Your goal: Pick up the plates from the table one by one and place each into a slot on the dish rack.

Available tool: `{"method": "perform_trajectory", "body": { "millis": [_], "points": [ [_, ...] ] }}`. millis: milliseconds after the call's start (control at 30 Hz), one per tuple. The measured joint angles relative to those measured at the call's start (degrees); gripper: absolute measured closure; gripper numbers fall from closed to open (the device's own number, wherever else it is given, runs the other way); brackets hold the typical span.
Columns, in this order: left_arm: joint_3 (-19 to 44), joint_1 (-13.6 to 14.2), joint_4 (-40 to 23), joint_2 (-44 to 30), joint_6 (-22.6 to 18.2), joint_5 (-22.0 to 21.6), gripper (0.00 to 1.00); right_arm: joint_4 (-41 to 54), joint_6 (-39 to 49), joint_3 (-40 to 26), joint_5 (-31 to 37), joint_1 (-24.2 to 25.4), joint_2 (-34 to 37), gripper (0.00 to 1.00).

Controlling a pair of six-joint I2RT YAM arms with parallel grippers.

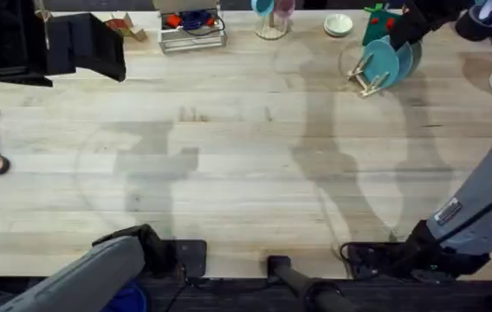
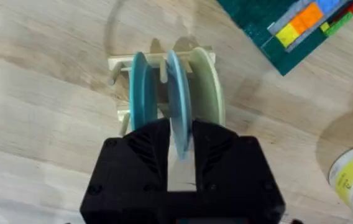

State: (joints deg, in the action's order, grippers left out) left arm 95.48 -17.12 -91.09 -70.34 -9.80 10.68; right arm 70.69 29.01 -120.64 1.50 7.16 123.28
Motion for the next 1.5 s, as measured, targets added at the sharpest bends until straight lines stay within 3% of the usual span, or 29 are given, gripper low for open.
{"method": "perform_trajectory", "body": {
  "millis": [267, 500, 700, 800, 833, 867, 1500],
  "points": [
    [0.00, 0.00, 0.00, 0.00, 0.00, 0.00, 0.008, -0.33, 0.00, -2.26, 0.04, 0.00, -0.79, 0.767],
    [0.00, 0.00, 0.00, 0.00, 0.00, 0.00, 0.007, 1.11, 0.00, -4.59, 0.19, -0.19, -8.48, 0.690],
    [0.00, 0.00, -0.02, 0.00, 0.00, 0.00, 0.007, 3.10, 0.02, -5.11, 0.20, -1.77, -16.54, 0.441],
    [0.00, 0.00, 0.00, 0.00, 0.00, 0.00, 0.008, 3.63, 0.11, -5.11, 0.19, -2.88, -20.00, 0.205],
    [0.00, 0.00, 0.00, 0.00, 0.00, 0.00, 0.007, 4.00, 0.26, -5.11, 0.17, -3.25, -21.18, 0.067],
    [0.00, 0.00, 0.00, 0.00, 0.00, 0.00, 0.006, 4.35, 0.40, -5.11, 0.21, -3.56, -22.23, 0.027],
    [0.00, 0.00, 0.00, 0.00, 0.00, 0.00, 0.007, 17.70, -1.59, -5.22, 0.20, -5.18, -45.95, 0.007]
  ]
}}
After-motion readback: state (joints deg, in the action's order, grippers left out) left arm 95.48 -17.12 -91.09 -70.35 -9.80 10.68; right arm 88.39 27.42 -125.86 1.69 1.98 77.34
